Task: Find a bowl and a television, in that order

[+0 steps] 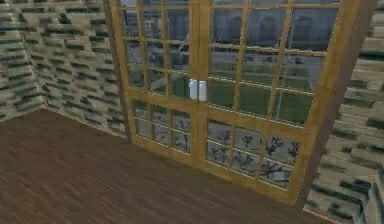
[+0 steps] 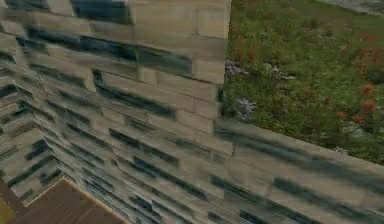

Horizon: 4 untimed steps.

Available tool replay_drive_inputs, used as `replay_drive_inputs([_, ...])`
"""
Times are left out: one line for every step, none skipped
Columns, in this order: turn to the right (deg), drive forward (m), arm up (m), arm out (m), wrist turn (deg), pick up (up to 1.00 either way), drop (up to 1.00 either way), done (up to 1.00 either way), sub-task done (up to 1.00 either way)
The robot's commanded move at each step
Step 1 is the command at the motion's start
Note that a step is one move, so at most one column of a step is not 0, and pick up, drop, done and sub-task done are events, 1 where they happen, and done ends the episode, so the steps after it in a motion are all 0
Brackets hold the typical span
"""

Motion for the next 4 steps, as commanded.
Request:
replay_drive_inputs([-45.0,0.0,0.0,0.0,0.0,0.0,0.0,0.0,0.0])
replay_drive_inputs([-15.0,0.0,0.0,0.0,0.0,0.0,0.0,0.0,0.0])
replay_drive_inputs([0.0,0.15,0.0,0.0,0.0,0.0,0.0,0.0,0.0])
replay_drive_inputs([-42.0,0.0,0.0,0.0,0.0,0.0,0.0,0.0,0.0])
